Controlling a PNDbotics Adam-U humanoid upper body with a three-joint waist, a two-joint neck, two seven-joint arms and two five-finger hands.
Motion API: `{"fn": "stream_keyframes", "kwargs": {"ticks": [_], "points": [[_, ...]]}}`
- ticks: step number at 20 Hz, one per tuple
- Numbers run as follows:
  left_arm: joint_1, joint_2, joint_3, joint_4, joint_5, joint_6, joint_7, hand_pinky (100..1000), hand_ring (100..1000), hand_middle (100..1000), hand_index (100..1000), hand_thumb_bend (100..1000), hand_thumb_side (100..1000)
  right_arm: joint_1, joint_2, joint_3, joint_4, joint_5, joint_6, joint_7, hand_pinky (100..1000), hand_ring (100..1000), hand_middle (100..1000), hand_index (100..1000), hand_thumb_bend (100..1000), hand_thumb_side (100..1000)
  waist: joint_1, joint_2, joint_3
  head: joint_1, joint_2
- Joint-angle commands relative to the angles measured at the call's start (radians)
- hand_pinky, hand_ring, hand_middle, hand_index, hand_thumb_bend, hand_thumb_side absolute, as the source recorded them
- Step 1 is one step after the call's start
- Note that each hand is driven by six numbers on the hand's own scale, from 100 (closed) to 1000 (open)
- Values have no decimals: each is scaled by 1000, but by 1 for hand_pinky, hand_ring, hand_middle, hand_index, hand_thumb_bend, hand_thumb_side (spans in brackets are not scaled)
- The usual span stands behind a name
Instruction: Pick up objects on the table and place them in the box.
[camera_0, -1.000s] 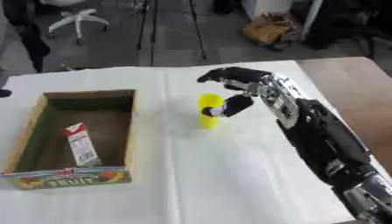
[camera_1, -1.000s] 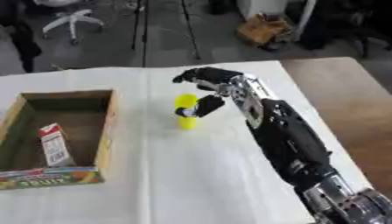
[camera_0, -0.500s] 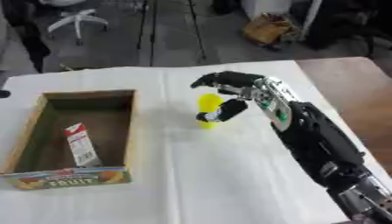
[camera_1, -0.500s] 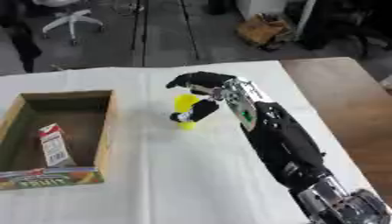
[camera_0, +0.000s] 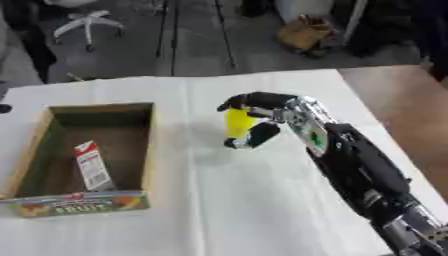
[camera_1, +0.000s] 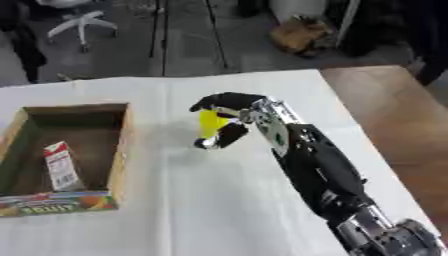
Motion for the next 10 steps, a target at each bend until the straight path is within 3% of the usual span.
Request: {"fn": "stream_keyframes", "kwargs": {"ticks": [1, 3, 4, 5, 6, 9, 10], "points": [[-16, 12, 0, -15, 3, -2, -2, 638, 841, 686, 784, 390, 1000, -18, -4, -16, 9, 18, 2, -11, 999, 929, 911, 986, 464, 625, 4, -8, 1, -3, -11], [-16, 12, 0, -15, 3, -2, -2, 638, 841, 686, 784, 390, 1000, -18, -3, -18, 16, 24, 1, -17, 999, 929, 911, 986, 464, 625, 5, -8, 1, -3, -11], [-16, 11, 0, -15, 3, -2, -2, 638, 842, 687, 784, 389, 1000, -15, -2, -22, 20, 24, 3, -20, 846, 864, 890, 970, 452, 603, 5, -8, 1, -4, -11], [-16, 11, 1, -15, 4, -2, -1, 638, 842, 687, 784, 389, 1000, -13, -1, -24, 25, 23, 6, -24, 846, 864, 890, 970, 452, 603, 6, -8, 1, -5, -11], [-16, 11, 1, -15, 4, -2, -1, 638, 842, 687, 784, 388, 1000, -12, -1, -26, 28, 22, 9, -28, 688, 776, 859, 951, 401, 552, 6, -7, 1, -5, -11], [-16, 11, 1, -15, 4, -2, -1, 638, 842, 687, 784, 388, 1000, -11, 0, -29, 33, 17, 22, -39, 635, 742, 852, 944, 373, 522, 6, -8, 0, -4, -13], [-16, 11, 1, -15, 4, -1, -1, 638, 843, 688, 783, 388, 1000, -11, -1, -30, 34, 17, 25, -41, 446, 597, 832, 924, 271, 409, 6, -8, 0, -5, -13]]}}
